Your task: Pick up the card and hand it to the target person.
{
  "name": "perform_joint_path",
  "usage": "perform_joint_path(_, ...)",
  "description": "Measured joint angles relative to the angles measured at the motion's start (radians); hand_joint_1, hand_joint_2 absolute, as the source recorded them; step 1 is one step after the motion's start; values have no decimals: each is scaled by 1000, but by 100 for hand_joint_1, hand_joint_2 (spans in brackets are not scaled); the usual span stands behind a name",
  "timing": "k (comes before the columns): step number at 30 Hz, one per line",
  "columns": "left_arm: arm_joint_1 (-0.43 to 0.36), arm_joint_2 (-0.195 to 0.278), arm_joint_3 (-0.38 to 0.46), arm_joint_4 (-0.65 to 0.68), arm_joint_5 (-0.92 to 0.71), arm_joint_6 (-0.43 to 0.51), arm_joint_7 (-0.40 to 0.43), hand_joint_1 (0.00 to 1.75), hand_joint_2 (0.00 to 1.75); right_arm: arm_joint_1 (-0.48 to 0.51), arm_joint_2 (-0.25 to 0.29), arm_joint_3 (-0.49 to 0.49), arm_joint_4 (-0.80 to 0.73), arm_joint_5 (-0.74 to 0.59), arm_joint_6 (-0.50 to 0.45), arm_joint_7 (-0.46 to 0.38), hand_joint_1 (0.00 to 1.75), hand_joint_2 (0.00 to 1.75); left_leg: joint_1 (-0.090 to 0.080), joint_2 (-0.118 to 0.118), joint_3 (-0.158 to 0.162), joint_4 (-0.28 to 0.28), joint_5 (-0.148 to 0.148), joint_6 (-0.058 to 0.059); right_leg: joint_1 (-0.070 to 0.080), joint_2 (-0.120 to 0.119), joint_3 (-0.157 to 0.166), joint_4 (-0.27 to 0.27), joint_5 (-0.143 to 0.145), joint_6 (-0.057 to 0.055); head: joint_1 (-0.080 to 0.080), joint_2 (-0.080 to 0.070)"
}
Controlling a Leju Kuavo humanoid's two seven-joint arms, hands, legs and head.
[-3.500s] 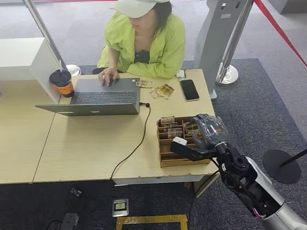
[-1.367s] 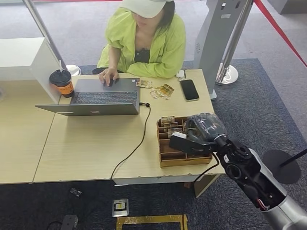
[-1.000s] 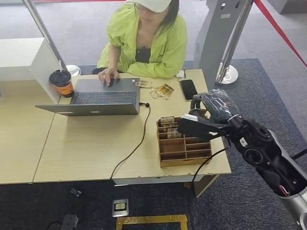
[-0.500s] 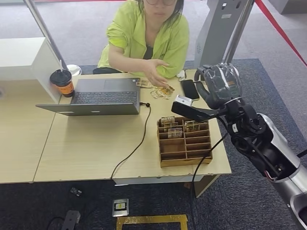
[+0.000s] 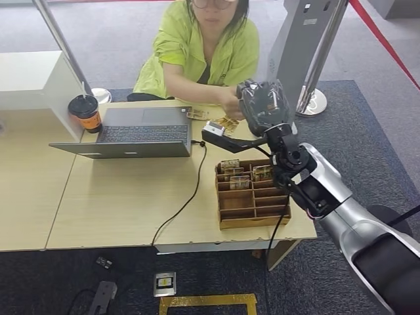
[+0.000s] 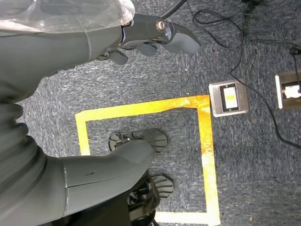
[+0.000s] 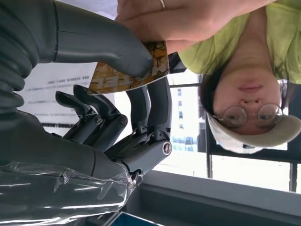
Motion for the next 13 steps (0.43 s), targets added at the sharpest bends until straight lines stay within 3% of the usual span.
perform_joint_path(4, 3, 0, 0, 0, 20, 9, -11, 0, 175, -30, 76, 26, 108, 4, 1, -23, 8, 175, 0, 0, 0, 0, 0, 0, 0, 0, 0, 0, 0, 0, -1, 0)
perform_joint_path(5, 6, 1, 0, 0, 26, 11, -15, 0, 175, -36, 93, 31, 129, -5, 9, -30, 0, 175, 1, 0, 0, 0, 0, 0, 0, 0, 0, 0, 0, 0, -1, 0)
perform_joint_path(9, 22, 2, 0, 0, 49, 20, -29, 0, 175, -49, 149, 46, 185, -63, 31, -64, 0, 175, 1, 0, 0, 0, 0, 0, 1, 1, 0, 0, 0, 0, -1, 0)
perform_joint_path(13, 39, 5, 0, 0, 66, 22, -44, 0, 175, -51, 171, 55, 196, -122, 62, -82, 0, 175, 1, 0, 0, 0, 0, 0, 1, 1, -1, 0, 0, 0, -1, 0)
